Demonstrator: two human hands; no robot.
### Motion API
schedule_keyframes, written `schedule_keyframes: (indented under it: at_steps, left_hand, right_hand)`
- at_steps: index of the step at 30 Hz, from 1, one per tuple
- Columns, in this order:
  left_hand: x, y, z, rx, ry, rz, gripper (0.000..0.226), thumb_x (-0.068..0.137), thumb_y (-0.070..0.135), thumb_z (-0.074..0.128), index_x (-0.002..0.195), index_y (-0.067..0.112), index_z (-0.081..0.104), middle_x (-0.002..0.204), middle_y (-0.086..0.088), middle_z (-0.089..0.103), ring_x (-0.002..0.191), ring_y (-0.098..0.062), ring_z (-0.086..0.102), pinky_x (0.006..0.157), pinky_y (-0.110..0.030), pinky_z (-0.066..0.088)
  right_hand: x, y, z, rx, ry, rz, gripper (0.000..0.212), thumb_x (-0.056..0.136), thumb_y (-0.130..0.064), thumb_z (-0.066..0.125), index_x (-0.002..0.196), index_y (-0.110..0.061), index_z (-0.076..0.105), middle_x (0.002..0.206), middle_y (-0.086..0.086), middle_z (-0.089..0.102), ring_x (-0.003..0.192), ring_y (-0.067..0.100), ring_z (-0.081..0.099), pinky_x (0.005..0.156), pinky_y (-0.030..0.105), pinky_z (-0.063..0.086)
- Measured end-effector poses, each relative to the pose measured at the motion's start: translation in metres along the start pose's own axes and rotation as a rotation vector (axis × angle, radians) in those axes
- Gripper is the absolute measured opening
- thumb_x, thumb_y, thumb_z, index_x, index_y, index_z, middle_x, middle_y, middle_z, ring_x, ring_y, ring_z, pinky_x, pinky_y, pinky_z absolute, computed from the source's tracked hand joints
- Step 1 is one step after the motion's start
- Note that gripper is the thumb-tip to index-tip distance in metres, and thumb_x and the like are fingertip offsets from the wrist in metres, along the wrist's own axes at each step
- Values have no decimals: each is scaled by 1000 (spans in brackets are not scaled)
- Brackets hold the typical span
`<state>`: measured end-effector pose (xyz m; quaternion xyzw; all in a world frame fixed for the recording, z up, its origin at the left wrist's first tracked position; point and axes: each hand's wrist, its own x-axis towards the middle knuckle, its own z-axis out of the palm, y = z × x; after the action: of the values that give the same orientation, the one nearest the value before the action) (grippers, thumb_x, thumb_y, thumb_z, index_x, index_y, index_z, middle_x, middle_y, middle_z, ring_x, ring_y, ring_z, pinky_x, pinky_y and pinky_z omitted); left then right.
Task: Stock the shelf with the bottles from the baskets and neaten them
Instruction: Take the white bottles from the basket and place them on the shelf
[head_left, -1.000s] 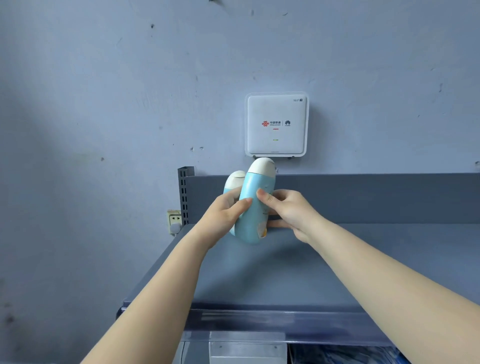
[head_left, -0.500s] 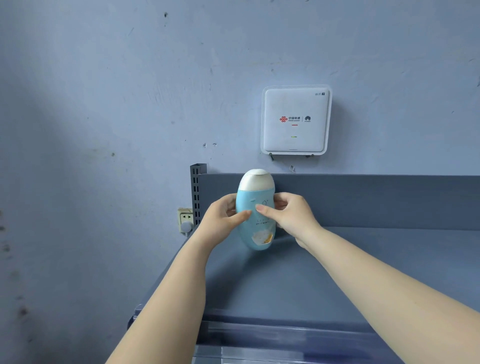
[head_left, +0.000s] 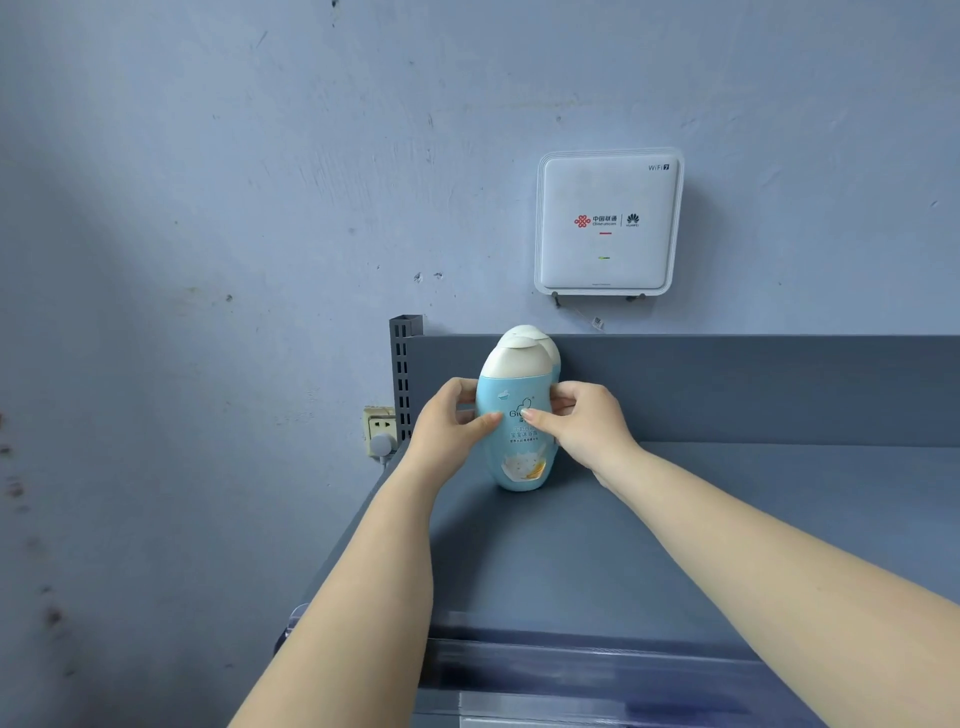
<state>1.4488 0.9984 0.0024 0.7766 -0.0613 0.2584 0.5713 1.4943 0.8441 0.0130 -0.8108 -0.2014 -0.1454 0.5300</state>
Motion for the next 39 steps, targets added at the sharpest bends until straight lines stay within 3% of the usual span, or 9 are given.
schedule_keyframes:
  at_steps: [6,11,16,20,24,27,30,34,39]
  left_hand:
    - [1,0,-1,26,2,-21,27,88,9,62,113,17,56,115,1,60,101,-16,63,91,-33,52]
    - [1,2,0,40,7,-50,36,87,11,64,122,12,54,114,3,58,97,-14,61,81,-25,51]
    - [-2,6,3,80,28,-66,33,89,16,62,121,15,53,119,2,59,99,-15,61,82,-29,50]
    - [-4,19,6,132,136,-36,45,89,19,60,131,14,45,122,1,53,105,-16,56,87,-35,50]
    - [-13,51,15,307,334,183,40,86,14,55,126,12,49,106,4,49,99,-17,52,86,-31,44]
    - [-24,83,44,483,271,315,33,89,16,50,121,16,51,97,7,49,92,-16,50,77,-26,38]
    - [-36,111,97,659,119,465,29,91,20,48,120,16,51,100,2,55,94,-19,51,72,-26,34]
    - [-54,140,191,860,-118,625,25,92,20,44,113,12,55,106,-2,57,99,-23,52,70,-29,36]
    - [-87,170,303,938,-348,730,22,91,17,42,104,9,58,103,-4,59,92,-25,53,66,-30,32]
  right_hand:
    - [-1,-1,4,-23,33,3,29,75,-18,78,101,-9,68,98,5,71,90,19,66,85,39,54]
    - [-5,-3,4,-67,36,-11,31,75,-17,78,103,-8,67,101,6,70,91,18,66,86,35,53]
    - [-3,-7,-3,-61,3,24,36,75,-18,77,108,-9,65,105,4,69,97,18,64,90,36,52]
    - [-4,-11,-28,125,60,108,44,77,-19,75,117,-8,60,98,0,61,102,19,61,94,41,50]
    - [-18,-19,-75,90,167,10,29,80,-21,71,106,-12,63,84,-7,57,90,16,61,90,39,52]
    - [-39,-25,-122,-229,253,-200,18,85,-21,65,99,-9,65,82,-4,57,79,14,54,83,32,49]
    - [-66,-21,-172,-774,240,-335,21,91,-28,54,103,-13,62,92,-4,55,93,18,53,74,28,41]
    - [-100,-2,-244,-1215,198,-257,26,95,-31,44,107,-12,58,105,0,57,106,20,50,69,29,34]
    - [-156,35,-338,-1425,137,-45,24,95,-29,43,105,-12,58,106,2,57,103,22,51,66,30,37]
